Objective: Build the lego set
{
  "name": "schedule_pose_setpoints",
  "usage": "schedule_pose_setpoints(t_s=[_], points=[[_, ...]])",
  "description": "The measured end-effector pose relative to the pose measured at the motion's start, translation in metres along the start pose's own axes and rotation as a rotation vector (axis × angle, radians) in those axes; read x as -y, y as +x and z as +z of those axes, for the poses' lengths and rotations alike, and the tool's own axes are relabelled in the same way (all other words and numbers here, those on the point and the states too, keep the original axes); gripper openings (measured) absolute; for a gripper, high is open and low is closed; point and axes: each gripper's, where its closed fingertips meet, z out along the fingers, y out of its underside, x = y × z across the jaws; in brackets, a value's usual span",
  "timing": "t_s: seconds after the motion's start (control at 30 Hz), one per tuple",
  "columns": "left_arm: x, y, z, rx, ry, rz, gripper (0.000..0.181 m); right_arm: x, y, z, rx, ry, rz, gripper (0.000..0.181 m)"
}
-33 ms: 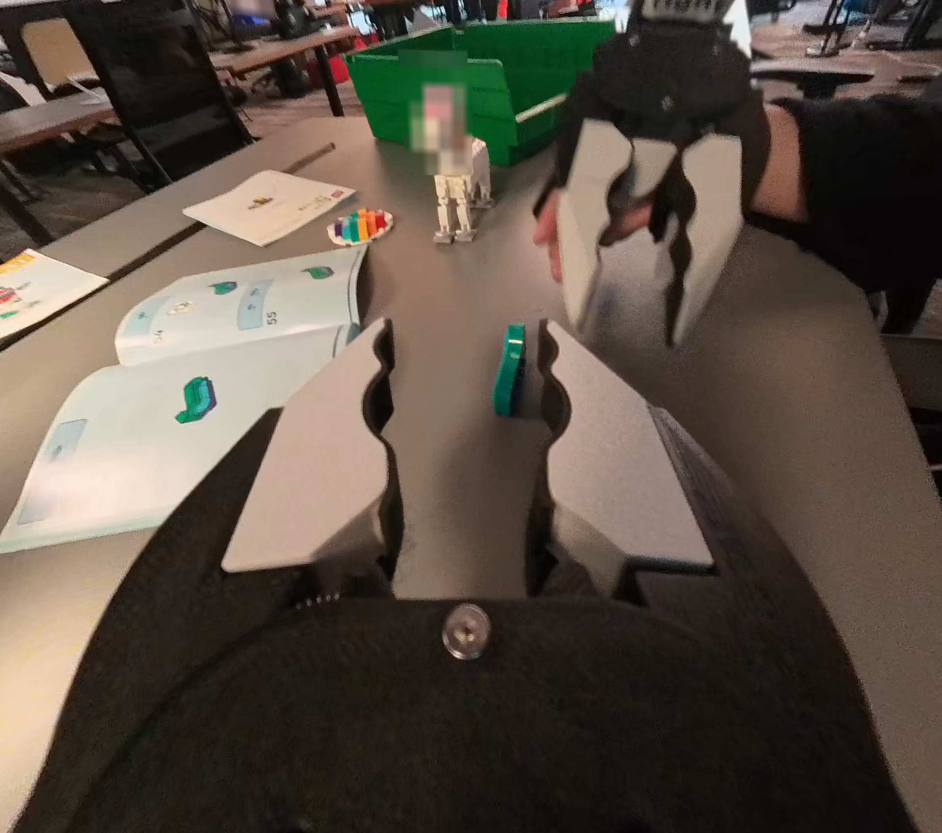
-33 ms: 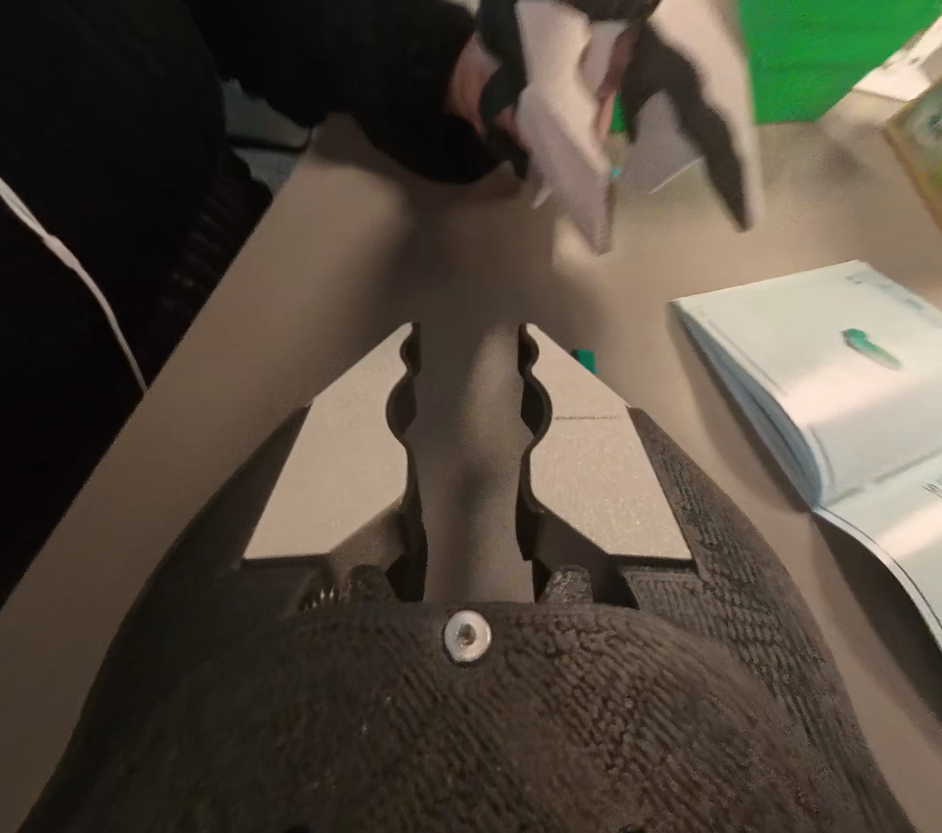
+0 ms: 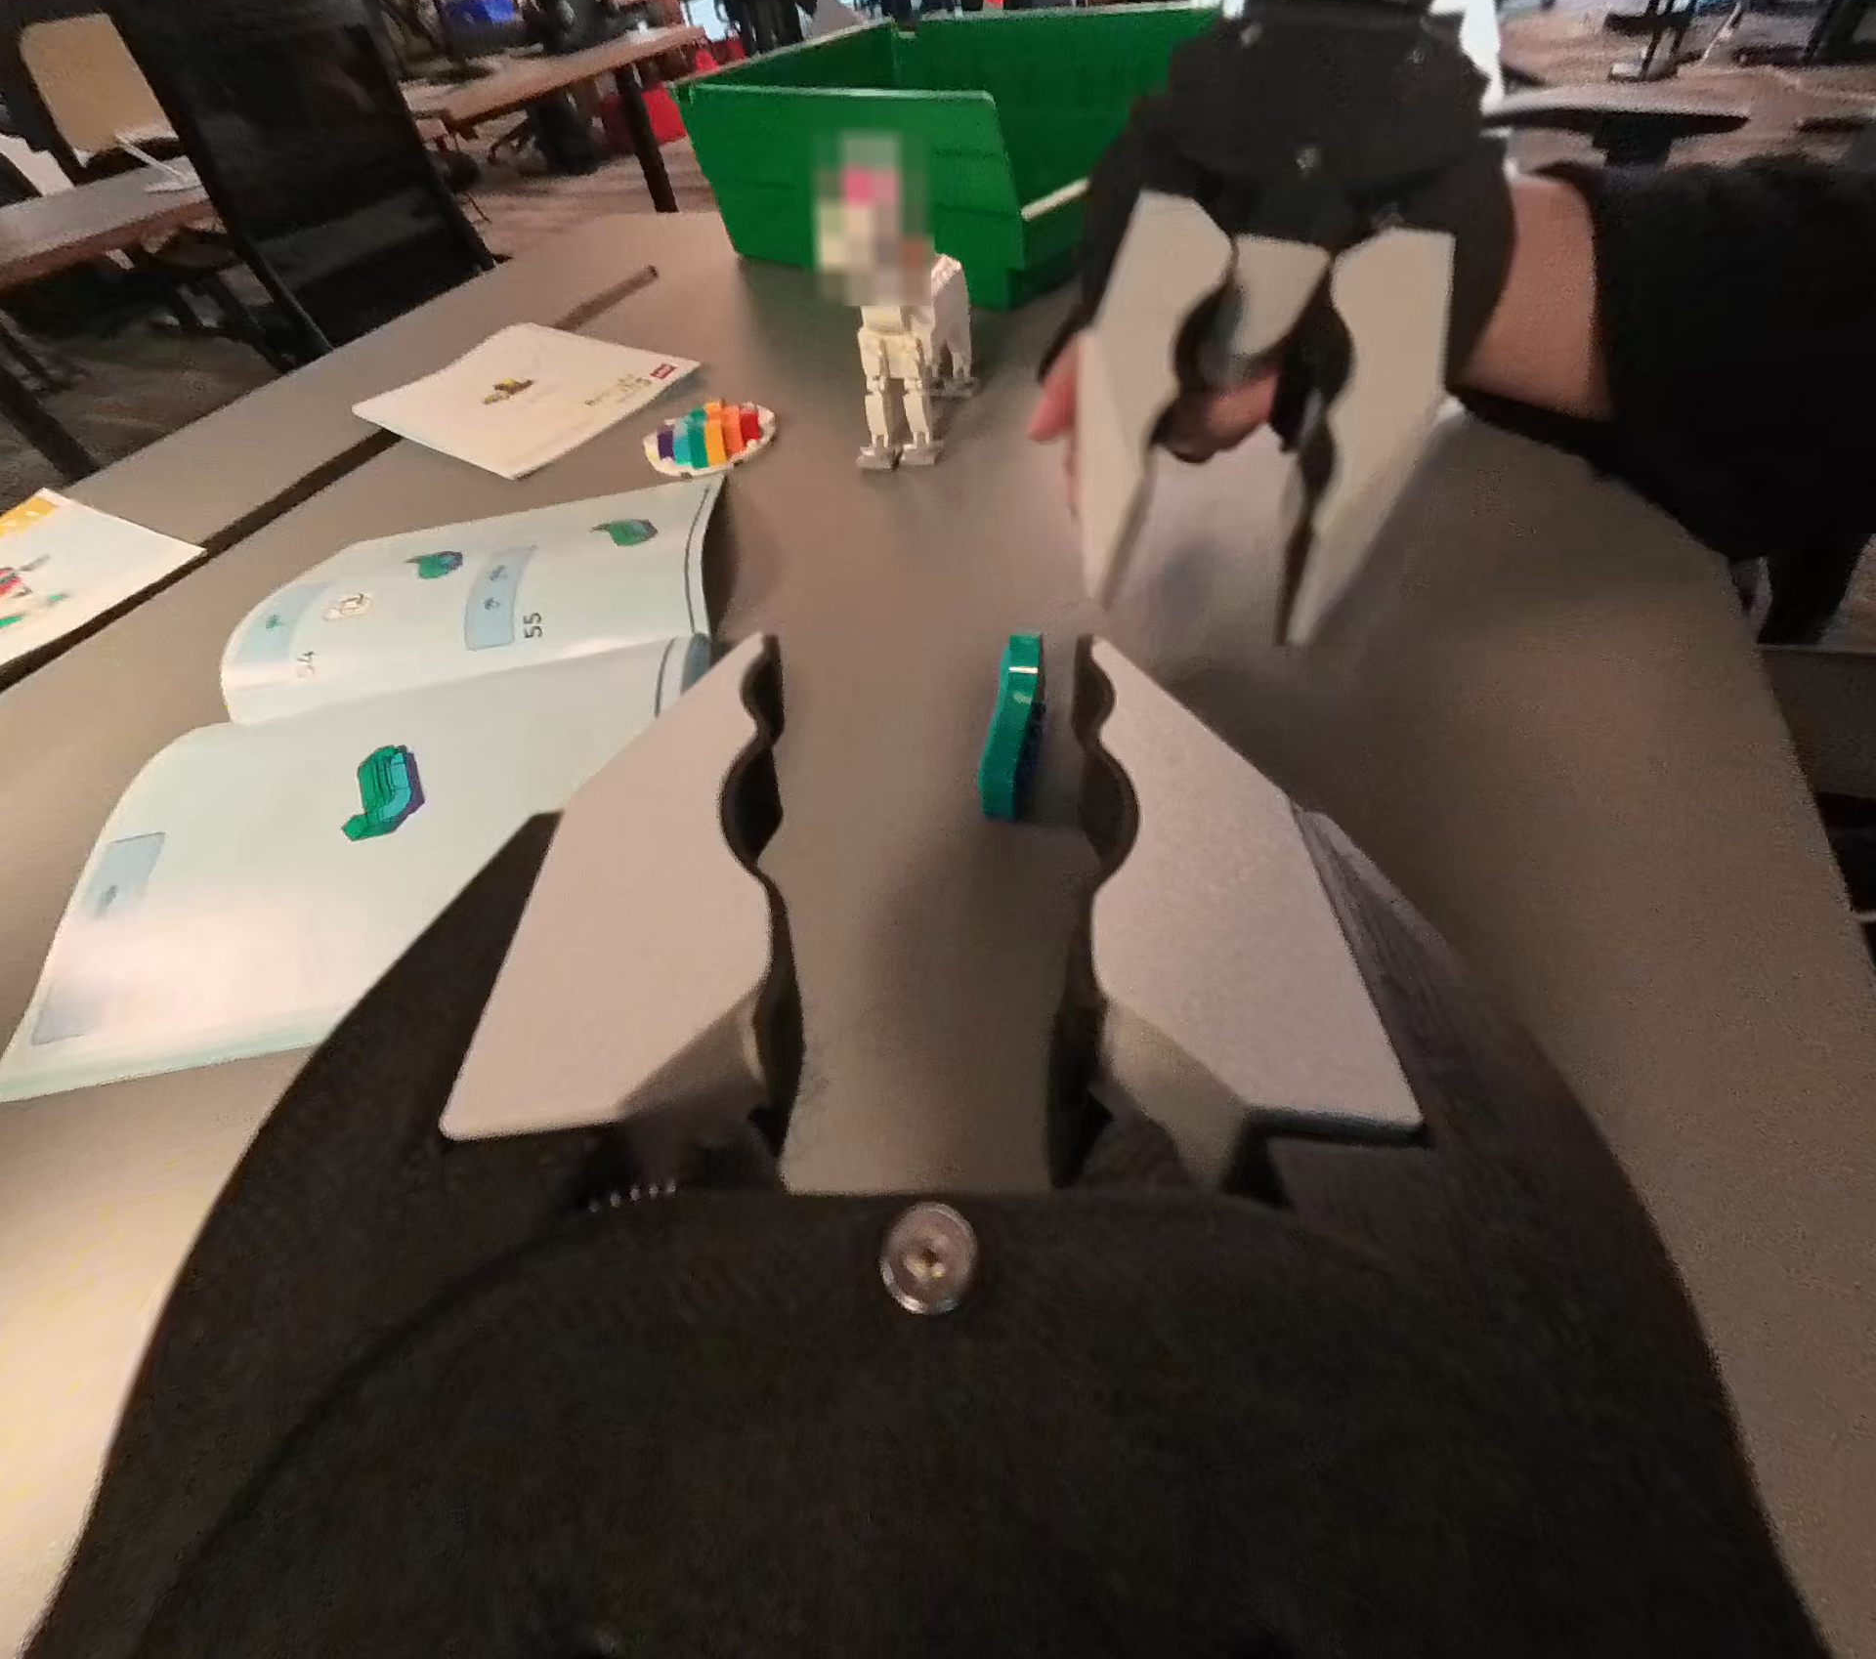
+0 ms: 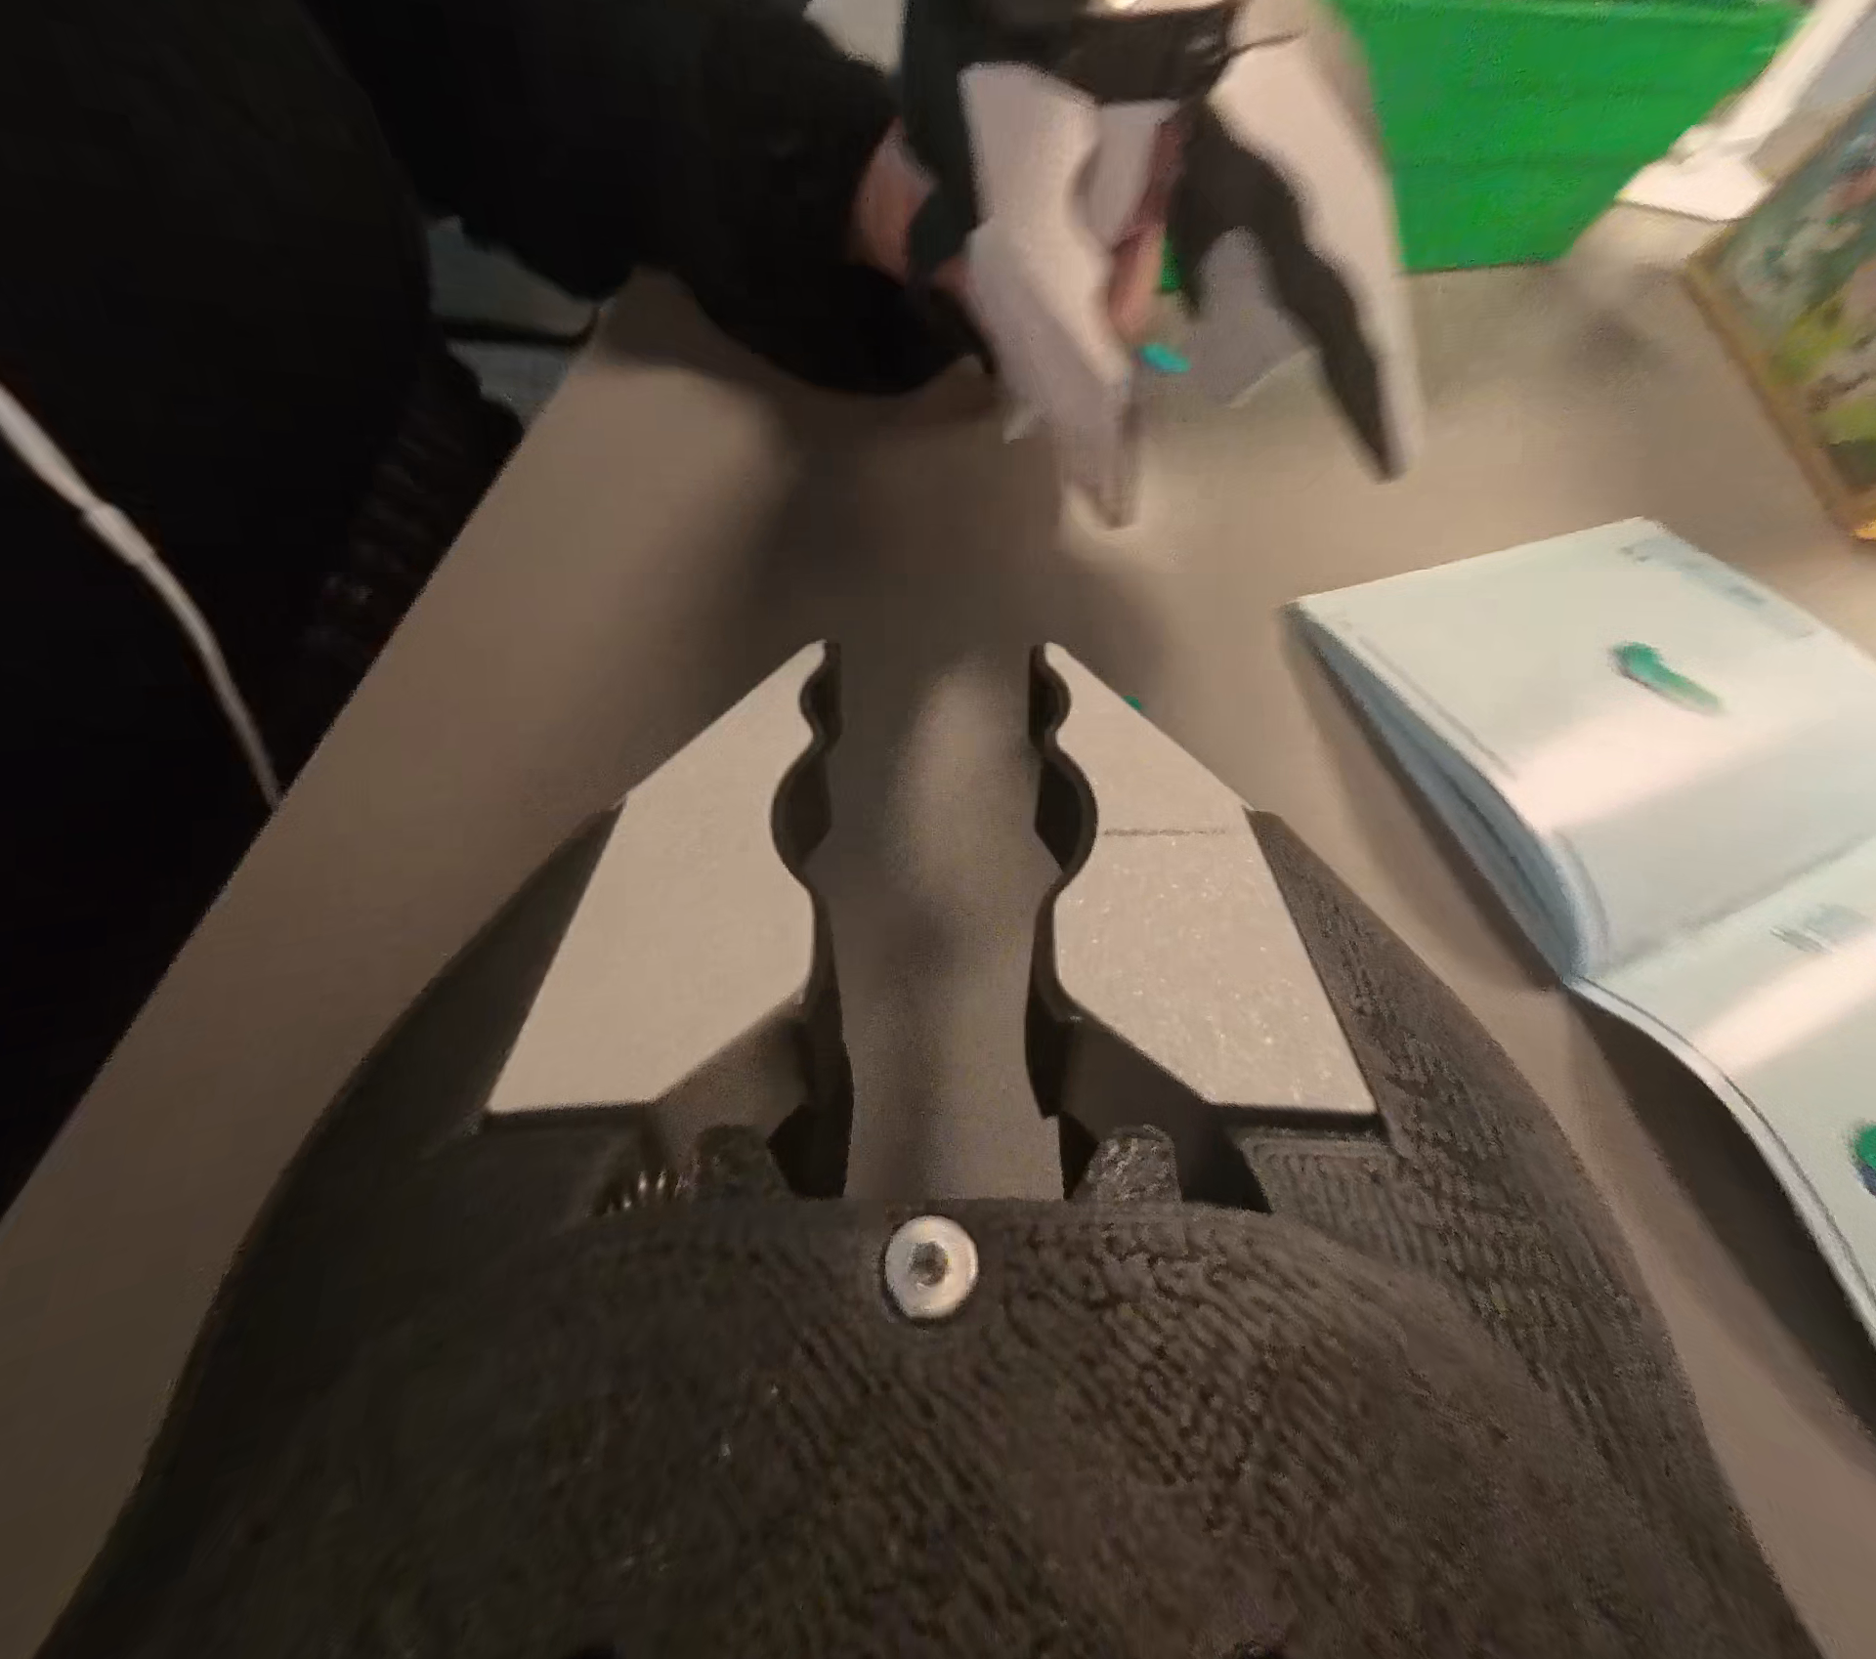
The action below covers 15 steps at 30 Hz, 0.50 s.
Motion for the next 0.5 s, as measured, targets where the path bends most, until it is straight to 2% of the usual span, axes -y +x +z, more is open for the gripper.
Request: schedule_pose_setpoints(t_s=[0.07,0.13,0.2,0.5], points=[[-0.001,0.001,0.001,0.013,-0.011,0.038,0.056,-0.011,0.021,-0.007,-0.106,-0.042,0.010,0.038],[-0.001,0.001,0.001,0.027,-0.016,0.069,0.055,-0.026,0.030,-0.005,-0.142,-0.107,0.027,0.046],[0.001,0.001,0.000,0.033,-0.011,0.084,0.054,-0.035,0.034,-0.001,-0.148,-0.139,0.059,0.045],[-0.001,-0.001,0.000,0.046,-0.014,0.114,0.052,-0.046,0.038,0.009,-0.092,-0.189,0.255,0.017]])
